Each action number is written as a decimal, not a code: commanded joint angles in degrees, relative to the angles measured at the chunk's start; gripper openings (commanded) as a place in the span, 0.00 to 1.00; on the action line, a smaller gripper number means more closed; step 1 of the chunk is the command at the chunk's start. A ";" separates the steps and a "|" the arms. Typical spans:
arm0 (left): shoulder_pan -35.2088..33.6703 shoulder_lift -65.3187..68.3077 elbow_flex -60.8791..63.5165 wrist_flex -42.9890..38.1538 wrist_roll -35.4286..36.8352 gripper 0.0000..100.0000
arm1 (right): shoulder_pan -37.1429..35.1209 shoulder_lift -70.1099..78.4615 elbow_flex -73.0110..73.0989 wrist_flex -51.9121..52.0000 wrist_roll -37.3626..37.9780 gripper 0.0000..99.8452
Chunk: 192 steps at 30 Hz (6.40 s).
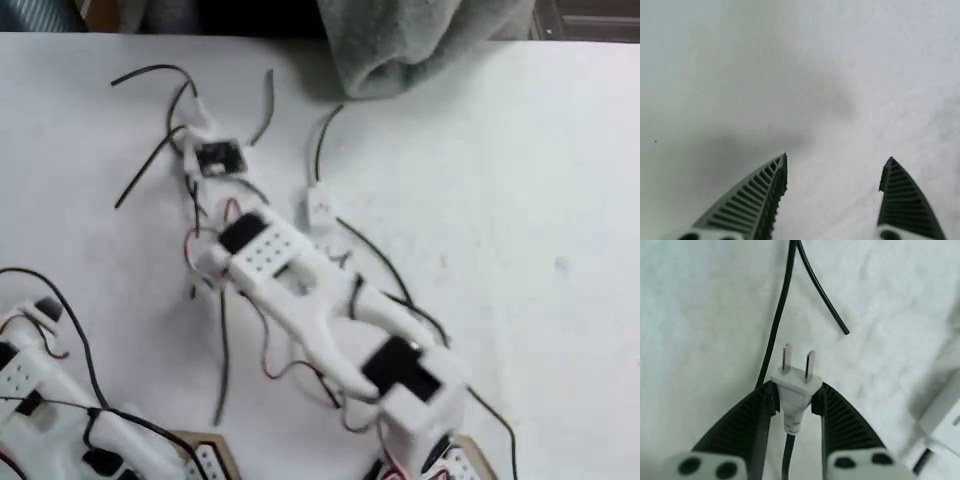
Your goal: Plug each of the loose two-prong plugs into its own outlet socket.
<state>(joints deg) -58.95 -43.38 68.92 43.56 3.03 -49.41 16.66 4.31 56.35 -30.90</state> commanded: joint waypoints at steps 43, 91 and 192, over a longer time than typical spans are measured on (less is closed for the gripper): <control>49.27 -1.27 -11.96 14.59 -0.70 0.29 | 38.46 -2.15 -16.79 34.77 33.49 0.32; 59.82 59.12 -48.70 22.95 7.91 0.23 | 41.36 -2.15 2.02 12.26 27.08 0.32; 83.65 -54.20 28.40 -35.60 -1.14 0.02 | 8.13 -47.52 -10.02 28.44 28.40 0.04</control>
<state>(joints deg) 24.22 -96.57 97.67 7.87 2.42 -40.53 -29.41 -4.84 84.22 -3.74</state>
